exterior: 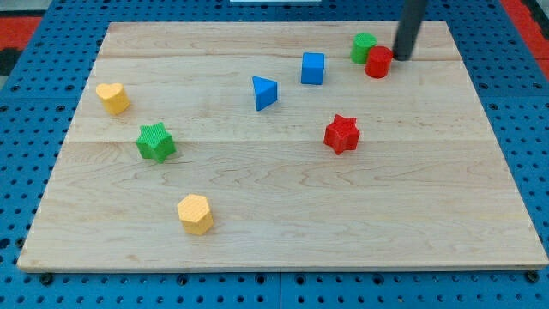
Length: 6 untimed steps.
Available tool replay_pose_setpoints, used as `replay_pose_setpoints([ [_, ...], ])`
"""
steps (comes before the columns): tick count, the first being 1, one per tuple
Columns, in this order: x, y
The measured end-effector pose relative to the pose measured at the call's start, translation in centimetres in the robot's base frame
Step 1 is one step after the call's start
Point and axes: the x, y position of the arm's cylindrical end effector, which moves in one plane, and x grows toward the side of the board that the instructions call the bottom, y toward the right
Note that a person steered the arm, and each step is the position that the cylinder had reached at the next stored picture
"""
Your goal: Slightly push the circles towards the top
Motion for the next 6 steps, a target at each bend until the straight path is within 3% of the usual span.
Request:
replay_pose_setpoints([
  [1,5.2,1.4],
  [2,3.1,-3.3],
  [3,0.0,-3.8],
  [4,0.7,-3.1],
  [5,1.4,-7.5],
  [6,-1.3,-8.0],
])
